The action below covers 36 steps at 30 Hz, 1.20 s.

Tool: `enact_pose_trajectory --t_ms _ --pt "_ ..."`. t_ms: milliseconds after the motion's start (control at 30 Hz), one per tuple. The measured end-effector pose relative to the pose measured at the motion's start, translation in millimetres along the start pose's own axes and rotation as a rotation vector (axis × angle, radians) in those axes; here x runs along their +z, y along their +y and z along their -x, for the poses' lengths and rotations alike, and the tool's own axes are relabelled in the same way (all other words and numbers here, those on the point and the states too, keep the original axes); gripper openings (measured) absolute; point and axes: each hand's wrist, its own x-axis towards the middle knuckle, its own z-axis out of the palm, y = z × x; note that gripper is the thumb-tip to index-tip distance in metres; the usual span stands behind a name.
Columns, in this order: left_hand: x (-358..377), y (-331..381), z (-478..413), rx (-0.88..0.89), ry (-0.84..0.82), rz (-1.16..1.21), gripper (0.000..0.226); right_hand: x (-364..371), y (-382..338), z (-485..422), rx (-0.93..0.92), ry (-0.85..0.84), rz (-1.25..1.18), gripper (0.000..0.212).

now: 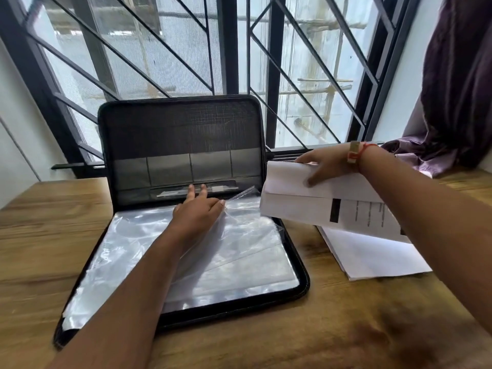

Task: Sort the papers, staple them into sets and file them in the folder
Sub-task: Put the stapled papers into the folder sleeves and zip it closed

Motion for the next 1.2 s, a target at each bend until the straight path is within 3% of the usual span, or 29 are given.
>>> enact_pose_trajectory --t_ms 133,300,633,867,1200 --pt "-0.1 -0.8 -0.3 0.006 0.001 -0.01 0.037 -7.3 4.2 -9.2 0.114 -0.156 -0.156 0.059" --pt "-1.6 1.3 1.6 0.004 -0.008 -0.012 0.038 -6.1 20.5 -17.8 0.156 -0.303 -0.422 0.045" --pt "-3.5 3.9 2.0 -0.005 -0.018 -0.028 0.04 6.5 29.3 -6.0 0.111 -0.401 -0.779 0.041" --pt "-4.1 4.5 4.4 -0.001 -0.012 -0.006 0.04 33.1 23.1 -19.1 0.118 -0.429 -0.627 0.044" --pt "-4.3 3.2 5.0 -0.002 -0.03 0.001 0.041 35.9 -22.3 -8.3 -0.064 -0.466 -0.307 0.046"
